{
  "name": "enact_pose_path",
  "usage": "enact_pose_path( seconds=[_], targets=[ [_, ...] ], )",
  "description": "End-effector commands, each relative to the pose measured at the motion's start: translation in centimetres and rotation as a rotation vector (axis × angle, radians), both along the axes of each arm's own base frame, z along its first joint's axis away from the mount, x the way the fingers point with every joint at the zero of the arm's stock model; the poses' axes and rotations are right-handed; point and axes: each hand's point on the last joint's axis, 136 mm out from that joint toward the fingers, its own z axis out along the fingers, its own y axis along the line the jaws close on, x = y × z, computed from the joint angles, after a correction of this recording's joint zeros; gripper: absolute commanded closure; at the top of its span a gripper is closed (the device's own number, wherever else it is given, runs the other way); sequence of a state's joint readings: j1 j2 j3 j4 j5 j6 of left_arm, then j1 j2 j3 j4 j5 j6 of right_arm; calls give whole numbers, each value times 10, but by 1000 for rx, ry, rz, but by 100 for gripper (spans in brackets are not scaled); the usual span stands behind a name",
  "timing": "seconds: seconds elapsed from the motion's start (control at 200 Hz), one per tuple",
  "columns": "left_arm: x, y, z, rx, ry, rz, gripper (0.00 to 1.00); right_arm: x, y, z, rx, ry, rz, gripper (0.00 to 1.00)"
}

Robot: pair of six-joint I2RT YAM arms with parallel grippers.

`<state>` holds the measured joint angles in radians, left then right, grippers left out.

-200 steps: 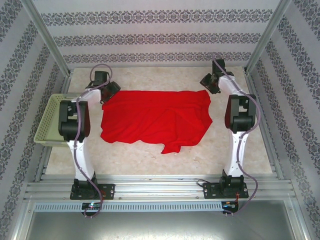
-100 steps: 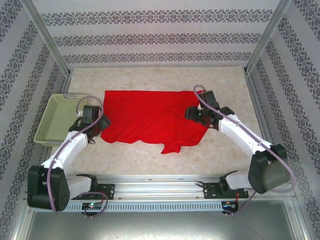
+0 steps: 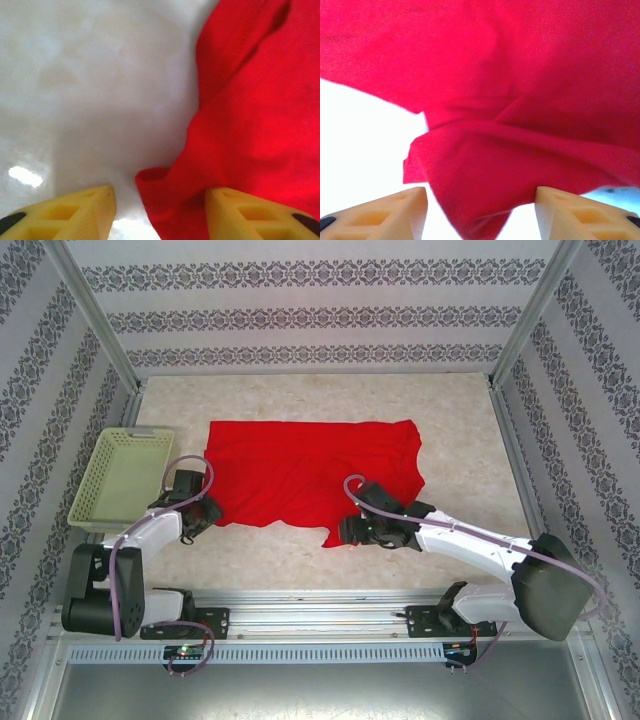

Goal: Fold the inside-out t-shirt

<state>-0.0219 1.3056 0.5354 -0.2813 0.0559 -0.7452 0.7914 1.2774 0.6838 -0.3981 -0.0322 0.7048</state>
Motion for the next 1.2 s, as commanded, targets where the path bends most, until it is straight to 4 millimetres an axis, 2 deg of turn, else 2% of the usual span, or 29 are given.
enact_pose_path(
  seconds=[0.0,0.085,0.17,0.205,0.255,0.37,0.515,0.61,0.674,0.739,0.804,0.879,0.959,1.069,1.134,1.194],
  targets=[
    [29,-13,0,-78,-63,-32,57,4,1,-16,-13,10,-74,45],
    [35,-17,0,-94,-64,-48,65,11,5,-16,-35,10,-75,57],
    [38,-20,2,-98,-64,-71,77,18,1,-8,-84,-21,-84,78],
    [37,-20,5,-95,-61,-77,82,20,-9,-4,-136,-37,-106,87],
    [33,-21,8,-84,-53,-89,88,21,-27,2,-208,-59,-146,94],
    [20,-21,21,-29,-53,-115,99,13,-62,17,-310,-98,-195,100],
    [-2,-15,49,116,-42,-144,100,2,-93,42,-382,-128,-215,100],
    [-14,-5,71,233,-75,-143,100,2,-91,58,-351,-142,-189,98],
    [-17,2,75,286,-77,-140,100,7,-84,63,-324,-148,-174,96],
    [-9,-3,75,280,-75,-168,100,17,-73,62,-274,-126,-168,94],
    [6,-13,75,245,-80,-202,95,33,-64,60,-219,-107,-166,93],
    [28,-20,73,231,-75,-216,90,56,-64,56,-220,-106,-187,92],
    [50,-23,61,185,-43,-208,81,77,-63,49,-226,-79,-191,88],
    [71,-23,40,127,6,-197,60,97,-59,32,-229,-37,-172,66],
    [73,-23,35,122,28,-202,51,104,-64,22,-263,-24,-178,60],
    [69,-24,38,116,22,-200,48,104,-71,19,-294,-15,-184,57]
  ],
)
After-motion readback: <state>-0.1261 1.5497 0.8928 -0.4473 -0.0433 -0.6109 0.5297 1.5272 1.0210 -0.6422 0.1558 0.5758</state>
